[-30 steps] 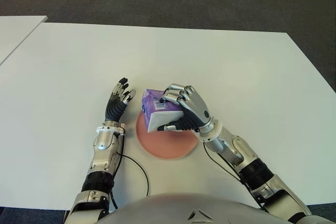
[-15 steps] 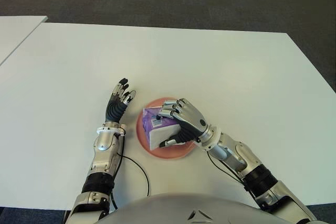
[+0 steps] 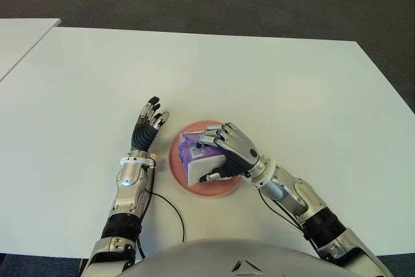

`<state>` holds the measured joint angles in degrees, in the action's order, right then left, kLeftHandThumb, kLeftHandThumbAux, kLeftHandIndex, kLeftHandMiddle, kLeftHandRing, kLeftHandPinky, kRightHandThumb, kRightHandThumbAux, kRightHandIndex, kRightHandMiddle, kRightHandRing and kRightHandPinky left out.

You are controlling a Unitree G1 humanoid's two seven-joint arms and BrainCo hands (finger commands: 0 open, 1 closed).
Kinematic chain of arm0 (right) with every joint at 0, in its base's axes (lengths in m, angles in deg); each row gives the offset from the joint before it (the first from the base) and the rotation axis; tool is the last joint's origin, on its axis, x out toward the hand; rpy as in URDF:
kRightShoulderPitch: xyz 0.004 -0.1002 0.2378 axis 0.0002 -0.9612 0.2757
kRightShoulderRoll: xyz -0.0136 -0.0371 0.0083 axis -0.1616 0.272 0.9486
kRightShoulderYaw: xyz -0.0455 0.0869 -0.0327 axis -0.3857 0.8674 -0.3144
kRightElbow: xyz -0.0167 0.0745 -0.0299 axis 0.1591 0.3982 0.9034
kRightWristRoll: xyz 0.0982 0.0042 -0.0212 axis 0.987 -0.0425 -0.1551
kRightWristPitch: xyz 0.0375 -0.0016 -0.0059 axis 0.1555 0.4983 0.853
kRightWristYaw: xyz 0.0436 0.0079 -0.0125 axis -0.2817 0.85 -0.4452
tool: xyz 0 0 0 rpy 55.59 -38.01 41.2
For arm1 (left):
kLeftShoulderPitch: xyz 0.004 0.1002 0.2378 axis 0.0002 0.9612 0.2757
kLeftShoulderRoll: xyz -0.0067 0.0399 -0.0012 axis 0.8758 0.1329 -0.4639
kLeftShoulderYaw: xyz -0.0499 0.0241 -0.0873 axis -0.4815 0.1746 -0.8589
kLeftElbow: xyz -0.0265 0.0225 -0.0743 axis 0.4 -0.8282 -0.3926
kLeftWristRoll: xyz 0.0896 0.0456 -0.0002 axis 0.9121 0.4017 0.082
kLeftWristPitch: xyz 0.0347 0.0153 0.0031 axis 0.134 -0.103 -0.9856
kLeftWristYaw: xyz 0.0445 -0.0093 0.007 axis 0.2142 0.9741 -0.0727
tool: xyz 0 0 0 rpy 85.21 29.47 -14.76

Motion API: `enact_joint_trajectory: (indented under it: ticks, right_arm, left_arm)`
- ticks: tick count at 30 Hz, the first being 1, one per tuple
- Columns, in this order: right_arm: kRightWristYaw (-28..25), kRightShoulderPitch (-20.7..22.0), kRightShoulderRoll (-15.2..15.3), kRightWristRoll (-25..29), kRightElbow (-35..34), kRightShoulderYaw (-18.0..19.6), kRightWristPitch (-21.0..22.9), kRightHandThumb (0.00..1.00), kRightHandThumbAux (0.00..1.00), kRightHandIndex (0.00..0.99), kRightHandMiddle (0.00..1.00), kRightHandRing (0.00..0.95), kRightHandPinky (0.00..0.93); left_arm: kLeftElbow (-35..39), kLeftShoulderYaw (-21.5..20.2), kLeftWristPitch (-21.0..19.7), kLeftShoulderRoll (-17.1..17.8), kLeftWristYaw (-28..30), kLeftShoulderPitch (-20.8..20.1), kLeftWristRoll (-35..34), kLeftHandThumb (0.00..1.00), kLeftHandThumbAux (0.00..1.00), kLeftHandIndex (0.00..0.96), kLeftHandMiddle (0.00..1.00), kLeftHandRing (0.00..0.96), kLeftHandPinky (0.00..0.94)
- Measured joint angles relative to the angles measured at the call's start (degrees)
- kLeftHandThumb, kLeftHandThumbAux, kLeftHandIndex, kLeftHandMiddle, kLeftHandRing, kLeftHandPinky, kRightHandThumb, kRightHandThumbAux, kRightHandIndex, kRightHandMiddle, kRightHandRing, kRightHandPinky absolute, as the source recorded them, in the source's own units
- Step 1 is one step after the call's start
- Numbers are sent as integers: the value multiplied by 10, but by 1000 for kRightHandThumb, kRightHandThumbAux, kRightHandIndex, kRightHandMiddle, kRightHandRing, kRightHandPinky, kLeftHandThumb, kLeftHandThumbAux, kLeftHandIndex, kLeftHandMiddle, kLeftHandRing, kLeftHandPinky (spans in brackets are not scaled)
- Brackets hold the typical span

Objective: Put the tissue paper into the plate.

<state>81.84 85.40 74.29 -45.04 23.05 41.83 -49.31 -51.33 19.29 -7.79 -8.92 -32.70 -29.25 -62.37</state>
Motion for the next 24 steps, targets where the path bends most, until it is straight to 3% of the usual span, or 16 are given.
enact_joint_trajectory:
  ticks: [24]
  right_arm:
    - [-20, -2, -6, -1, -3, 5, 26, 748, 709, 441, 826, 828, 830]
  left_arm:
    - [0, 0, -1, 1, 0, 0, 0, 0, 532, 0, 0, 0, 0]
